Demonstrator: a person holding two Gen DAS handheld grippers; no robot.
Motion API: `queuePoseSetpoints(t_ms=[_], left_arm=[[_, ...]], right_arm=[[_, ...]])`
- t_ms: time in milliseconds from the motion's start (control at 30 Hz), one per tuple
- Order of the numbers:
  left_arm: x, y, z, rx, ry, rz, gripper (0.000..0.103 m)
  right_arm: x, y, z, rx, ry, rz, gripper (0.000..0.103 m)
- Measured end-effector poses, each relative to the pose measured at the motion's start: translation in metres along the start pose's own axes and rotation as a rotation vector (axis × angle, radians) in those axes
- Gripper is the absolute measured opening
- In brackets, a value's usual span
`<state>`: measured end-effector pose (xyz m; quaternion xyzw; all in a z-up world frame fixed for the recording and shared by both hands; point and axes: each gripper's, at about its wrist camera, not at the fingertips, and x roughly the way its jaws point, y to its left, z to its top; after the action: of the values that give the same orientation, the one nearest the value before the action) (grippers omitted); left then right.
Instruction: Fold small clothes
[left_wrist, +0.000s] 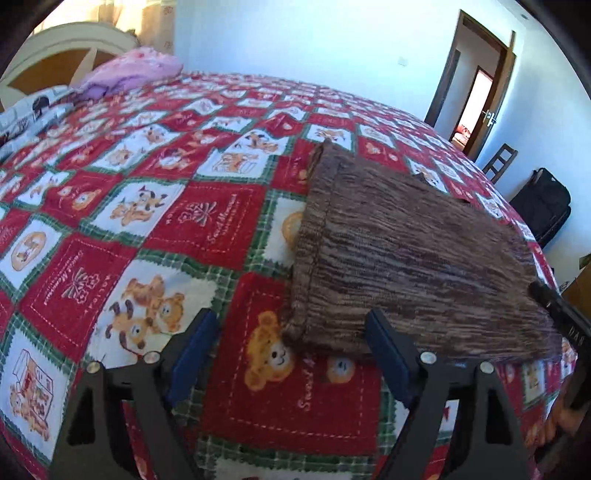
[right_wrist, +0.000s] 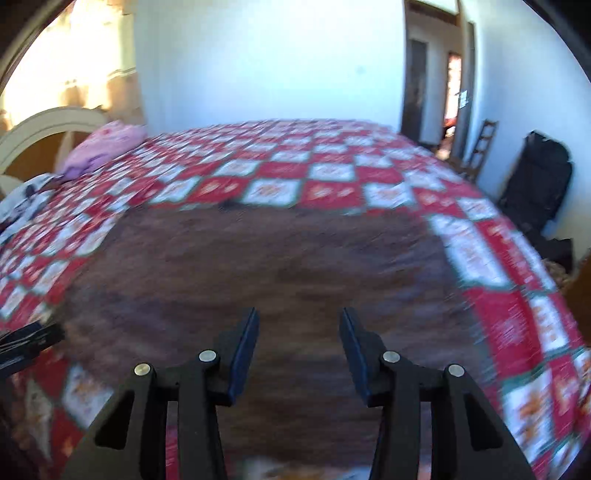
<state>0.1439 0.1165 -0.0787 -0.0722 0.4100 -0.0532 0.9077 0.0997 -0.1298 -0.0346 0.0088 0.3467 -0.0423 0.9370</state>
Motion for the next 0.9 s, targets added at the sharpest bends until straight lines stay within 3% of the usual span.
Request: queuePoseSetpoints(t_ms=[100,267,400,533,667,800,900], left_arm=[[-0.001,-0.003,-0.006,0.046,-0.005,0.032,0.085],[-0.019,0.007,-0.019,0.0,-0.044,0.002,0.085],[-0.043,0.019,-0.035,-0.134,-0.077,-0.175,0.08],[-0.045,0.006,-0.042,-0.174,-0.11,-0.294,0.075],[-0.019,-0.005,-0.039,-0.299,-0.057,-0.413,0.074],[-0.007,-0.017,-0.029,-0.342,-0.105,-0.354,0.075],[-0.004,-0.012,-0.022,-0.416,-0.117,-0.374,0.075]], right_arm=[[0.021,0.017,-0.023,-0.03,0.074,-0.007,0.047],[0.018,0.022,-0.029,-0.064,0.032,-0.043,0.048],[0.015,0.008,-0.03,-0.011,0.02,0.032,0.054],[0.016,0.011,-0.031,-0.004,0.013,0.062,0.058],[0.016,0.014,-0.032,-0.008,0.005,0.061,0.059],[0.015,0.006,-0.032,0.028,-0.005,0.107,0.059],[0.015,0.002,-0.033,0.051,-0.012,0.133,0.059]])
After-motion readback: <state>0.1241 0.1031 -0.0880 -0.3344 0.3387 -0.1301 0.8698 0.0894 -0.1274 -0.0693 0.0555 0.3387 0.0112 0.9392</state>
